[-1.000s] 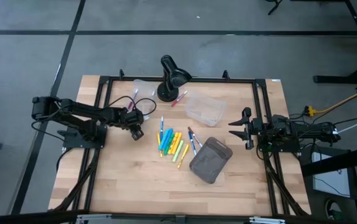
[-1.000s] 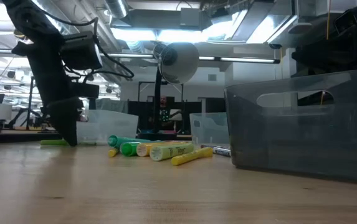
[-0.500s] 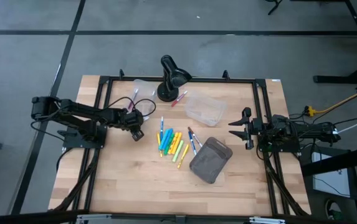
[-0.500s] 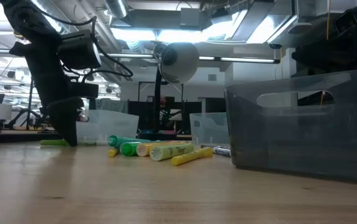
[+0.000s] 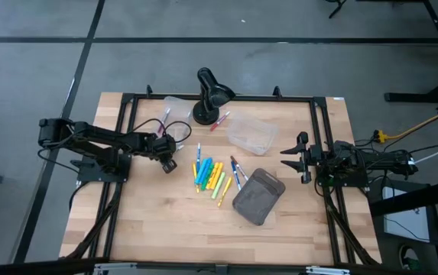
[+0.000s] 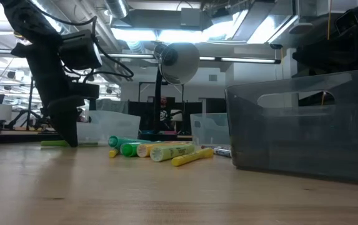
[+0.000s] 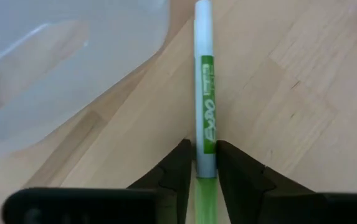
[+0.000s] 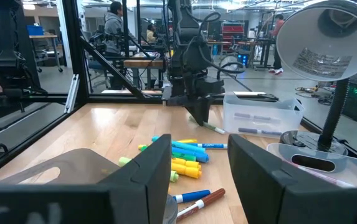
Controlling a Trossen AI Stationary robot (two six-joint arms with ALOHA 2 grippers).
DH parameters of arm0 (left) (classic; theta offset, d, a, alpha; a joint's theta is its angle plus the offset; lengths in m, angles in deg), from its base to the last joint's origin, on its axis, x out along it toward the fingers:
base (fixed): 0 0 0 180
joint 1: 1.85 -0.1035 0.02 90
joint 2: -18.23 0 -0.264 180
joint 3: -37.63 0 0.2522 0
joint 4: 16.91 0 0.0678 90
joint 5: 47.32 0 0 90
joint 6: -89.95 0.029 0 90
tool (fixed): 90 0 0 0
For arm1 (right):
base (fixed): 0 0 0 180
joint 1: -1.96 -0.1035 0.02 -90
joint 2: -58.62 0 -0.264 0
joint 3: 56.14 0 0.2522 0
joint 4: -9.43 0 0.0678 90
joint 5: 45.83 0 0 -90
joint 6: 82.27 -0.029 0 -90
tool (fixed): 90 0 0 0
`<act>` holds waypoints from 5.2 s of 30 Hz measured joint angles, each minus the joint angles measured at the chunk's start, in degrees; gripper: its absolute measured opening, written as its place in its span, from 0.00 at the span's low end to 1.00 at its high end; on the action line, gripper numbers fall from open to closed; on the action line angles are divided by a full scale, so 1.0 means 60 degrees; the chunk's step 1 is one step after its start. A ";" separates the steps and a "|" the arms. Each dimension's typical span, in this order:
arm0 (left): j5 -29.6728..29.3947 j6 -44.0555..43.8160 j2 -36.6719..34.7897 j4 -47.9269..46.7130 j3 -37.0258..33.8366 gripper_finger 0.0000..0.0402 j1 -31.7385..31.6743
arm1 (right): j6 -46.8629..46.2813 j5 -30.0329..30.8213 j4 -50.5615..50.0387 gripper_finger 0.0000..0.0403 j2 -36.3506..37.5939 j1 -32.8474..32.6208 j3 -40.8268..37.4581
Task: Pick & Place Markers
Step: Put the light green marker pen into the left transparent bin
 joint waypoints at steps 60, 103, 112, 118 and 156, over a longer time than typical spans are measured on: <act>-0.1181 0.2510 -0.3888 0.5821 0.0005 0.07 0.1590 | 0.0004 -0.0004 0.0001 0.39 0.0002 -0.0001 0.0000; -0.5691 0.4959 -0.4342 0.7584 0.0009 0.07 0.1557 | 0.0000 -0.0004 -0.0001 0.39 0.0001 0.0000 0.0000; -0.7673 0.5714 -0.4339 0.7446 0.0011 0.07 0.1555 | 0.0002 0.0000 -0.0001 0.39 0.0001 0.0001 0.0004; -0.8674 0.6295 -0.4339 0.7446 0.0011 0.07 0.1555 | 0.0001 -0.0001 0.0000 0.39 -0.0001 0.0003 0.0003; -0.3469 0.1024 -0.2812 0.0193 0.2065 0.07 -0.1905 | 0.0003 -0.0004 -0.0003 0.39 0.0002 0.0000 0.0000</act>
